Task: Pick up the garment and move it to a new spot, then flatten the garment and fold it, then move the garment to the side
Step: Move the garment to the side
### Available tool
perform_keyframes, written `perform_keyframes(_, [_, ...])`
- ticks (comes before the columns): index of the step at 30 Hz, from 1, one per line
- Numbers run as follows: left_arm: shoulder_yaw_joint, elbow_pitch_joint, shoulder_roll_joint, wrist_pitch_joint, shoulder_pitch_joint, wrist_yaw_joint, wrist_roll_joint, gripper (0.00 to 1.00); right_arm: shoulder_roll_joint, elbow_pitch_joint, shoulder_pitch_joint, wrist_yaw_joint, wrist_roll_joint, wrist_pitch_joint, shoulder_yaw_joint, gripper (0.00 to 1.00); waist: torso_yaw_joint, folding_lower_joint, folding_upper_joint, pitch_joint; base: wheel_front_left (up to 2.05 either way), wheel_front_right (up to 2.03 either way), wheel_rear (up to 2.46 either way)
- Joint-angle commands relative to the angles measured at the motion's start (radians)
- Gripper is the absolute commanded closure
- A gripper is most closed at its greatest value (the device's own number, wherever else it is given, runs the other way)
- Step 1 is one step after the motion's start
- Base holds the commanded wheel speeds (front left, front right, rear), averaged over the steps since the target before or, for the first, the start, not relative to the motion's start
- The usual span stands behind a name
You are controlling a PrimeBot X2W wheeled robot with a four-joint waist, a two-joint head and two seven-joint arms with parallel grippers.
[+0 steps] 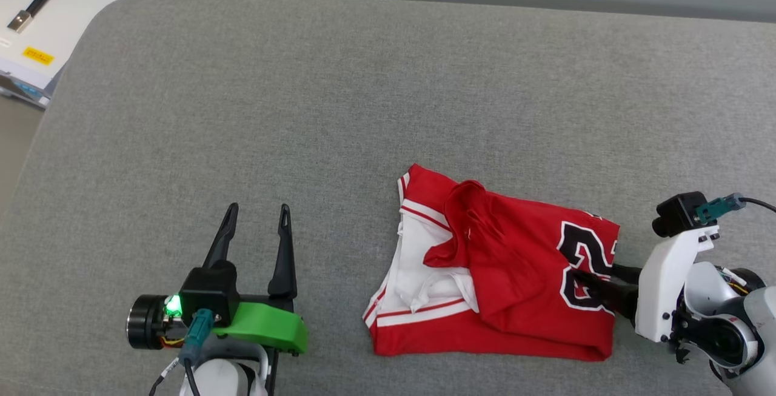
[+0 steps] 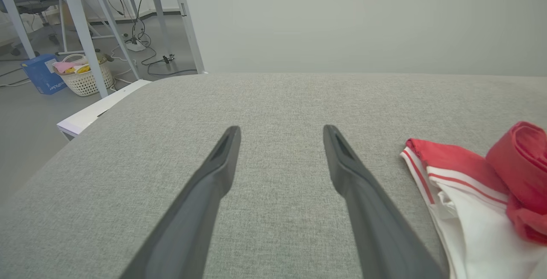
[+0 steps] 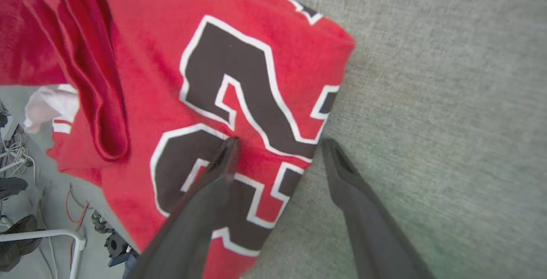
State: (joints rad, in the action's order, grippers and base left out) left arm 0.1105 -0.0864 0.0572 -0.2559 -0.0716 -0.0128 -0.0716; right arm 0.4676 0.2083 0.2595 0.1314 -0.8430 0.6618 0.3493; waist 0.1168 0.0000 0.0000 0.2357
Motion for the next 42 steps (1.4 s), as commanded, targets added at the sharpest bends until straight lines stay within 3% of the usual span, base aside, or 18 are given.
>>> perform_keyframes(1, [0.003, -0.003, -0.005, -0.006, -0.023, 0.001, -0.006, 0.0, -0.025, 0.036, 0.002, -0.001, -0.017, 0.006, 0.016, 0.0, 0.023, 0.0, 0.0, 0.031, 0.0, 0.0, 0.0])
perform_keyframes(8, [0.003, -0.019, -0.006, -0.006, -0.041, 0.001, -0.011, 0.0, -0.043, 0.068, -0.003, -0.001, -0.075, -0.008, 0.091, 0.0, 0.037, 0.0, 0.0, 0.035, 0.0, 0.0, 0.0])
perform_keyframes(9, [0.002, -0.021, -0.006, -0.006, -0.04, 0.001, -0.011, 0.0, -0.042, 0.061, 0.0, -0.001, -0.085, -0.019, 0.101, 0.62, 0.036, 0.0, 0.0, 0.031, 0.0, 0.0, 0.0])
perform_keyframes(10, [0.0, -0.023, -0.006, -0.006, -0.038, 0.001, -0.012, 0.0, -0.04, 0.053, 0.003, -0.001, -0.092, -0.026, 0.111, 1.0, 0.035, 0.0, 0.0, 0.028, 0.0, 0.0, 0.0])
perform_keyframes(18, [-0.011, -0.039, -0.006, -0.006, -0.015, 0.003, -0.012, 0.0, 0.022, -0.054, 0.075, -0.001, -0.098, -0.145, 0.165, 1.0, 0.0, 0.0, 0.0, -0.025, 0.0, 0.0, 0.0])
perform_keyframes(23, [-0.035, -0.039, -0.003, -0.006, 0.026, 0.005, -0.009, 0.0, 0.107, -0.145, 0.137, -0.001, -0.067, -0.18, 0.209, 1.0, -0.077, 0.0, 0.0, -0.067, 0.0, 0.0, 0.0])
perform_keyframes(29, [-0.057, -0.019, 0.001, -0.006, 0.054, 0.01, -0.002, 0.0, 0.212, -0.221, 0.208, -0.001, -0.053, -0.142, 0.245, 1.0, -0.19, 0.0, 0.0, -0.08, 0.0, 0.0, 0.0])
perform_keyframes(36, [-0.059, 0.015, 0.009, -0.006, 0.021, 0.015, 0.02, 0.0, 0.294, -0.201, 0.269, -0.001, -0.067, -0.119, 0.212, 1.0, -0.292, 0.0, 0.0, -0.011, 0.0, 0.0, 0.0])
perform_keyframes(42, [-0.07, 0.057, 0.035, -0.006, -0.027, 0.02, 0.036, 0.0, 0.358, -0.122, 0.32, -0.001, -0.039, -0.134, 0.167, 1.0, -0.33, 0.0, 0.0, 0.095, 0.0, 0.0, 0.0])
